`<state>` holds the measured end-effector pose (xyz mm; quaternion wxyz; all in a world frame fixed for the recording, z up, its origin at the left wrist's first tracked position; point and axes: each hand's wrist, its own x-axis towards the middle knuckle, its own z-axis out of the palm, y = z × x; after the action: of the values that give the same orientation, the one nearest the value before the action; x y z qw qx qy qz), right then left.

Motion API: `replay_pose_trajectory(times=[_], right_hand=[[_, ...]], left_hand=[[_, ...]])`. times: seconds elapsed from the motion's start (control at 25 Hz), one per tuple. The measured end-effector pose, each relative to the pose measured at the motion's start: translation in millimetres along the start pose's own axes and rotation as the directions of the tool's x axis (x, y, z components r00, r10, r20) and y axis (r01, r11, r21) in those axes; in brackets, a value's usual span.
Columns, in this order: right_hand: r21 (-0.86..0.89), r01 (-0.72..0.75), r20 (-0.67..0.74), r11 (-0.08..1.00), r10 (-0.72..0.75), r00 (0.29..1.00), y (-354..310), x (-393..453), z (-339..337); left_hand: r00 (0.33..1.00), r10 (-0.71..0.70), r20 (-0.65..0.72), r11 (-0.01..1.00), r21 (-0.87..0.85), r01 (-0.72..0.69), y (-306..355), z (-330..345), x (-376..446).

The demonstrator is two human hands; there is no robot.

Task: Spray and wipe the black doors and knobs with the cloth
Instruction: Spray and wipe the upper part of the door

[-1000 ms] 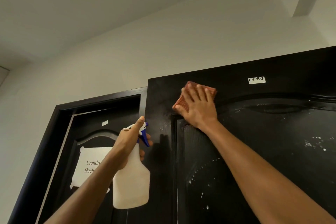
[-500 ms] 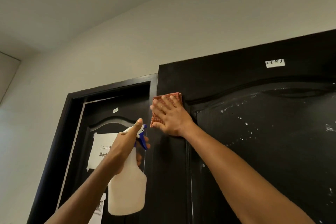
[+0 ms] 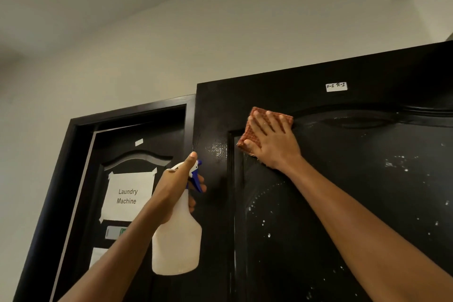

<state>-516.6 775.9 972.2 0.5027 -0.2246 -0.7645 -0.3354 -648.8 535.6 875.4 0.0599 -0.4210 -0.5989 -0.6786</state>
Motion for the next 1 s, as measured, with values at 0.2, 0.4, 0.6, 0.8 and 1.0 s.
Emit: replay_pose_trajectory(times=[0.2, 0.4, 0.6, 0.8, 1.0], right_hand=[[0.174, -0.445, -0.139, 0.878, 0.469, 0.872, 59, -30, 8], [0.147, -0.348, -0.173, 0.926, 0.371, 0.913, 63, -42, 19], [0.126, -0.333, -0.161, 0.935, 0.35, 0.923, 64, -57, 23], [0.141, -0.248, -0.183, 0.959, 0.271, 0.945, 12, -50, 32], [0.066, 0.084, -0.054, 0.994, -0.08, 0.995, -82, -34, 50]], left_hand=[[0.999, 0.015, 0.03, 1.0, -0.008, -0.015, 3, 14, 5], [0.997, 0.062, 0.048, 0.996, -0.068, -0.059, 22, 37, 18], [0.99, 0.137, -0.011, 0.985, -0.104, -0.138, 39, 54, 42], [0.992, 0.114, -0.044, 0.992, -0.051, -0.117, 34, 49, 53], [0.996, 0.006, -0.088, 1.0, 0.028, -0.003, 2, 35, 31]])
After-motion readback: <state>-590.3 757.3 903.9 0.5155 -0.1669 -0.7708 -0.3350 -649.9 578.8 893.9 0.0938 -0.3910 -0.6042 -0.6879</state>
